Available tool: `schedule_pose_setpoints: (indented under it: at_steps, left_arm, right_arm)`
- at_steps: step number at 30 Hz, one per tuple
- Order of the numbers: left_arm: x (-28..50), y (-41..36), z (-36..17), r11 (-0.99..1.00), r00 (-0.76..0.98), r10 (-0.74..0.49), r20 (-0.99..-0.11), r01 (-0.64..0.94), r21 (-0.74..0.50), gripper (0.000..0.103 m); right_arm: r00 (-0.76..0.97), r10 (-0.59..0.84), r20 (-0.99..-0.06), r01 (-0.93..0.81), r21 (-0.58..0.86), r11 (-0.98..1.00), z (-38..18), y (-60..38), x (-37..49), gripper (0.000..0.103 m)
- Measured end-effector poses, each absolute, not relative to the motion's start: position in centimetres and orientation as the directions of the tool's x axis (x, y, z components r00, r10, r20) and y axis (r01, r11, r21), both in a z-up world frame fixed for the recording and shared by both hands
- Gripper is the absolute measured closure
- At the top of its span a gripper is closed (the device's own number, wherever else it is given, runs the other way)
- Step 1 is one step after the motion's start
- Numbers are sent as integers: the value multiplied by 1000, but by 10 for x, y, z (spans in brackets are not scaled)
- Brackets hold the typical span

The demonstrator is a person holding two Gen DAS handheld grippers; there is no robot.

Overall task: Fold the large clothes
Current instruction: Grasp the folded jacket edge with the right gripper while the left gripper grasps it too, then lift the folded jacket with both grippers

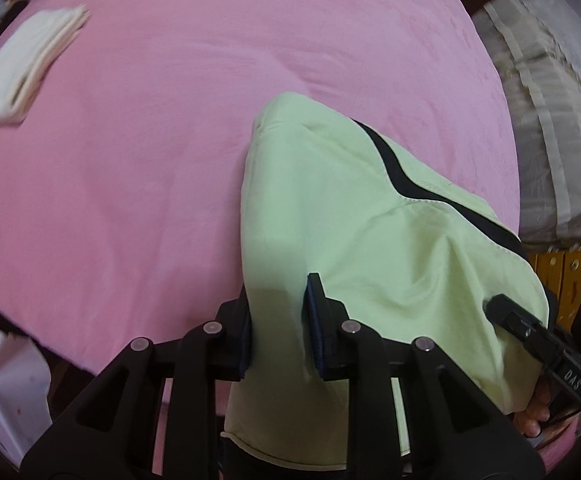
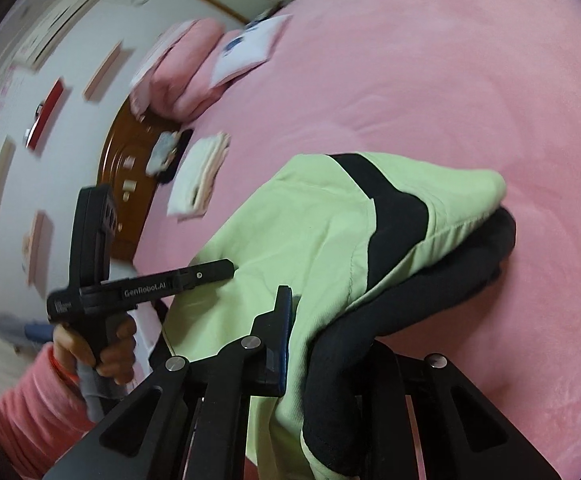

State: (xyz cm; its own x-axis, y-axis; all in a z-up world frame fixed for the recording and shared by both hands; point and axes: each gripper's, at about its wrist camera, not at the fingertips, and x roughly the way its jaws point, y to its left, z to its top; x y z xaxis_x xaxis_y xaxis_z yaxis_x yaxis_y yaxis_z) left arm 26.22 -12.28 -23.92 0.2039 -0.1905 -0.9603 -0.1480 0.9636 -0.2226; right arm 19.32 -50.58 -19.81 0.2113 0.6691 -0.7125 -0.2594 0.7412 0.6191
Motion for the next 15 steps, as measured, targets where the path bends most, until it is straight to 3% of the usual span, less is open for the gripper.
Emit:
schedule_pose_setpoints:
  at_steps: [15]
  left_arm:
    - [161,34,-99,901,397,-131,-909,-334,-276,84]
  right_arm:
    - [275,743,-610,-538,543,644,-47,-291,160,93]
